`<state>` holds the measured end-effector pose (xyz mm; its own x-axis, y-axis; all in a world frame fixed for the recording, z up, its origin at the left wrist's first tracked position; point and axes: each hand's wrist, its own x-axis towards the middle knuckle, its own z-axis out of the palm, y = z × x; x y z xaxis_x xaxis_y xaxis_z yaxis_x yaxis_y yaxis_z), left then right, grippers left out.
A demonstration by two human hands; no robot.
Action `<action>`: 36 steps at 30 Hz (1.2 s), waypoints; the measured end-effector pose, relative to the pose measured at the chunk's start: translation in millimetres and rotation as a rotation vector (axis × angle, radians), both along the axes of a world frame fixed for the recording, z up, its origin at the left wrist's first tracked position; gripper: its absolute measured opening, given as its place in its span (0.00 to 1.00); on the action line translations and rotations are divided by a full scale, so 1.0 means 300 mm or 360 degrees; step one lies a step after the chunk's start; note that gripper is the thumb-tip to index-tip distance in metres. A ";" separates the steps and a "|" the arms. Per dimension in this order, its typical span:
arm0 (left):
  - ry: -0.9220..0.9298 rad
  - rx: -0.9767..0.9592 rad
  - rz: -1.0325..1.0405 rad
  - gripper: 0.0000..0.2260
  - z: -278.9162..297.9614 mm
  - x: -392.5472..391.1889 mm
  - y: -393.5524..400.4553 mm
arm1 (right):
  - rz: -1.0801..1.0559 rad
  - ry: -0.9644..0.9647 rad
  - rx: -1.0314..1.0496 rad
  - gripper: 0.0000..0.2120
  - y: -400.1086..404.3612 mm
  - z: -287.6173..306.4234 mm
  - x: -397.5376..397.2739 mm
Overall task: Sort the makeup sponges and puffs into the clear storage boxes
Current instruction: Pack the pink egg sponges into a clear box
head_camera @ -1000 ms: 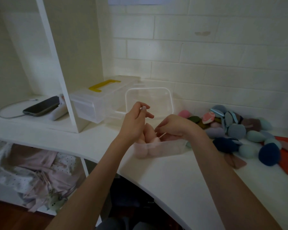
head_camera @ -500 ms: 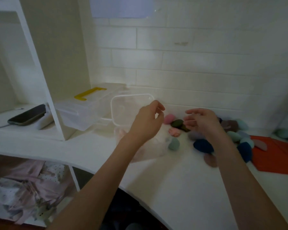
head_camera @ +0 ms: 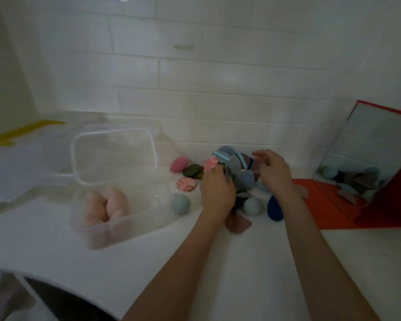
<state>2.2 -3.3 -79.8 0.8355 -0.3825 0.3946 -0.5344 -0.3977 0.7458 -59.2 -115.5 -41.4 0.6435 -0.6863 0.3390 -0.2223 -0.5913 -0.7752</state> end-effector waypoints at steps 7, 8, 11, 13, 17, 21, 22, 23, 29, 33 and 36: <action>0.0376 -0.0203 0.0117 0.08 -0.015 0.080 -0.034 | 0.0420 0.0382 -0.0408 0.10 0.015 -0.108 0.137; 0.0399 -0.0100 0.0117 0.11 -0.017 0.087 -0.032 | 0.0299 0.0346 -0.0468 0.08 0.014 -0.117 0.144; 0.0407 0.0163 0.0048 0.14 -0.010 0.095 -0.033 | -0.0062 0.0182 -0.0466 0.11 -0.001 -0.115 0.129; 0.0399 0.0289 -0.0019 0.13 -0.006 0.101 -0.039 | -0.0206 0.0141 -0.0452 0.08 -0.022 -0.116 0.107; 0.0404 0.0318 -0.0121 0.14 -0.007 0.103 -0.041 | -0.0213 0.0372 -0.0455 0.15 -0.026 -0.117 0.104; 0.0477 0.0158 -0.0205 0.13 -0.007 0.100 -0.027 | -0.0251 0.0490 -0.0322 0.17 -0.016 -0.100 0.113; 0.0498 0.0112 -0.0208 0.12 -0.009 0.102 -0.029 | -0.0214 0.0463 -0.0235 0.15 -0.018 -0.094 0.113; 0.0508 0.0095 -0.0206 0.10 -0.010 0.102 -0.032 | -0.0161 0.0448 -0.0158 0.14 -0.017 -0.085 0.111; 0.0494 0.0271 -0.0274 0.14 -0.003 0.092 -0.040 | 0.0078 0.0548 -0.0117 0.19 -0.074 -0.120 0.138; 0.0379 0.0456 -0.0364 0.15 -0.007 0.098 -0.040 | 0.0064 0.0538 -0.0150 0.17 -0.013 -0.064 0.121; 0.0347 0.0354 -0.0306 0.13 -0.015 0.091 -0.041 | -0.0013 0.0424 -0.0177 0.10 -0.006 -0.054 0.120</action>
